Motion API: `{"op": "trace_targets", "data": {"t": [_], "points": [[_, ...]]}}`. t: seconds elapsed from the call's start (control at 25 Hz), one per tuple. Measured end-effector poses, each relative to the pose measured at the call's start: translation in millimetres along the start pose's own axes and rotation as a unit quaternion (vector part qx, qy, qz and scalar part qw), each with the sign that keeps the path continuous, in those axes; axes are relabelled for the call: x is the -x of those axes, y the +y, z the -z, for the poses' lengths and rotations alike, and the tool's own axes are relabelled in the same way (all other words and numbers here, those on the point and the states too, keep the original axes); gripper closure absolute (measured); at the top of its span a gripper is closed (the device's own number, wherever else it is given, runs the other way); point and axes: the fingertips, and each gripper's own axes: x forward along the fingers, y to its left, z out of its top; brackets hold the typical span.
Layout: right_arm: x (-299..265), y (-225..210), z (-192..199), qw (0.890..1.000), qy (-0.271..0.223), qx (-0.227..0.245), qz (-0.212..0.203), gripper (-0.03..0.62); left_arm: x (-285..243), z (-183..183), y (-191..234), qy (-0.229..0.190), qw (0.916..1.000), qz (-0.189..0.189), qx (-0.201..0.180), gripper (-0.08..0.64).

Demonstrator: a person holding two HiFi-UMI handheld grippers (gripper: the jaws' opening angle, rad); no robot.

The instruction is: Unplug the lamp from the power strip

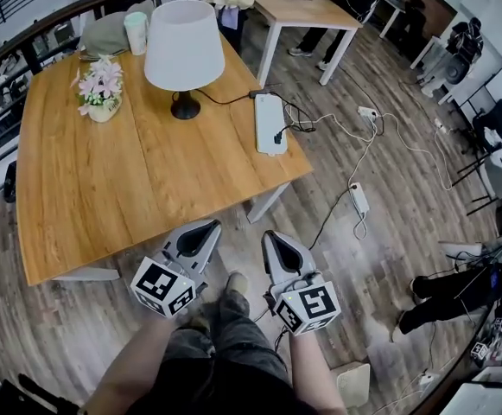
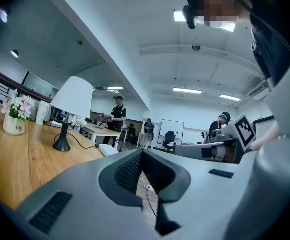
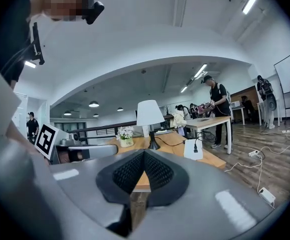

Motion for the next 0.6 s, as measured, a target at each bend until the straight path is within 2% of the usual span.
{"op": "trace_targets", "data": {"t": [0.32, 0.6], "points": [[-48.6, -50.2, -0.6, 1.000, 0.013, -0.010, -0.017, 0.583, -59.2, 1.7, 17.6, 0.014, 0.9998, 0.011, -0.012, 0.563], [-85.0, -83.9, -0.4, 0.999, 0.029, -0.020, -0.041, 0.583, -99.9, -1.8, 37.0, 0.023, 0.9996, -0.005, -0.016, 0.563]]}}
